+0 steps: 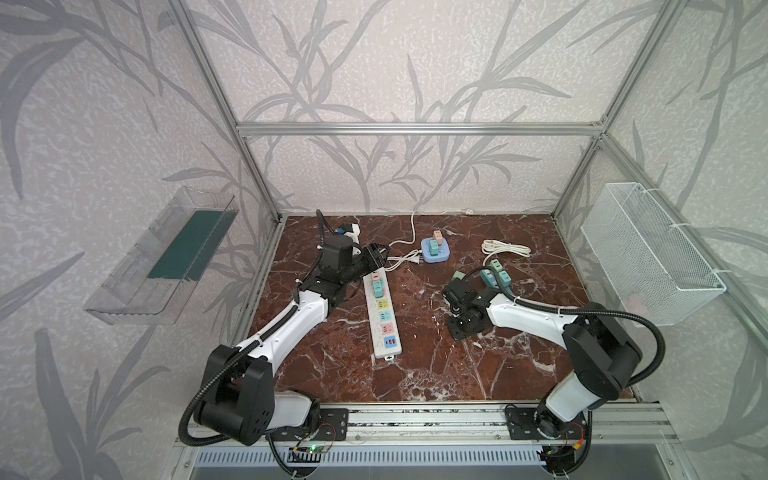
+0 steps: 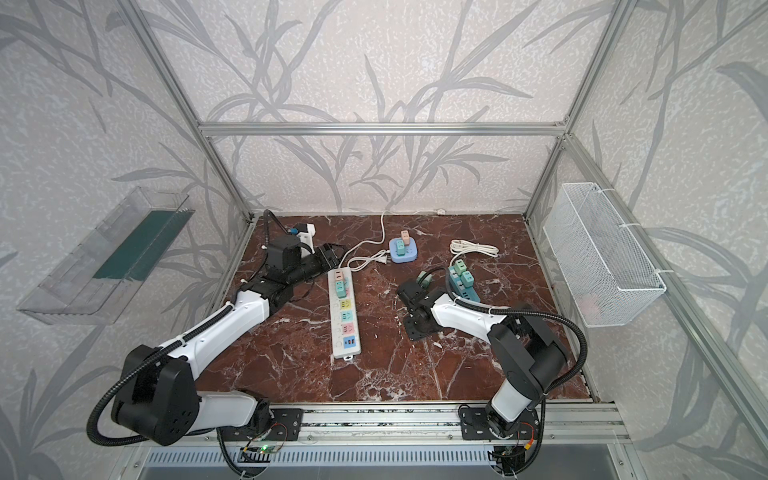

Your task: Insert the plug

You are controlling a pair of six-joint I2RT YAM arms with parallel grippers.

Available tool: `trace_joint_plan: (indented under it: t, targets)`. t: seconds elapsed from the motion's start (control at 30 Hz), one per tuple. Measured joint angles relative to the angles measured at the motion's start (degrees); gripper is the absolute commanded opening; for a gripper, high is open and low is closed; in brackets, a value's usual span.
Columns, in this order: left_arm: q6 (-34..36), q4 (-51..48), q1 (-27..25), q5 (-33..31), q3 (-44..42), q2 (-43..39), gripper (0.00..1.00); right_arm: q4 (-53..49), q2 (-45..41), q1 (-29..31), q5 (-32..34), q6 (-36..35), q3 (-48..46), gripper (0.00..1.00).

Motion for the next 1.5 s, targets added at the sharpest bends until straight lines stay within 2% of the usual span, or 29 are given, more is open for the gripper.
trace_joint_plan:
  t: [0.2,0.37,0.47,0.73,1.0,1.13,1.33,1.5]
  targets:
    - [0.48,0.02,0.02,-1.27,-0.02,-0.55,0.57,0.35,8.09,7.41,0.66,-3.43,10.32,0.39]
    - [0.83,0.42,0.02,-2.62,-0.04,-1.42,0.57,0.87,11.26,9.46,0.24,-5.70,11.91,0.61]
    - [1.07,0.48,0.02,-2.91,-0.04,-1.55,0.57,0.79,11.19,9.18,0.33,-6.36,11.23,0.67]
    - [1.14,0.48,0.02,-3.06,-0.09,-1.55,0.57,-0.59,9.44,7.93,2.97,-6.03,8.55,0.68]
    - [1.11,0.68,0.02,-3.04,-0.15,-1.55,0.57,0.33,7.76,0.72,3.45,-4.61,7.87,0.67]
    - [1.16,0.90,0.02,-3.06,-0.15,-1.55,0.57,0.70,6.56,0.00,2.99,-4.11,7.85,0.67]
    - [0.94,0.13,0.02,-3.15,-0.07,-1.55,0.56,2.29,-2.32,-1.16,2.78,-3.10,4.55,0.66]
    - [-0.31,0.66,-0.42,-0.50,0.04,-1.05,0.51,9.68,-11.74,-6.58,0.17,-2.60,-2.51,0.66]
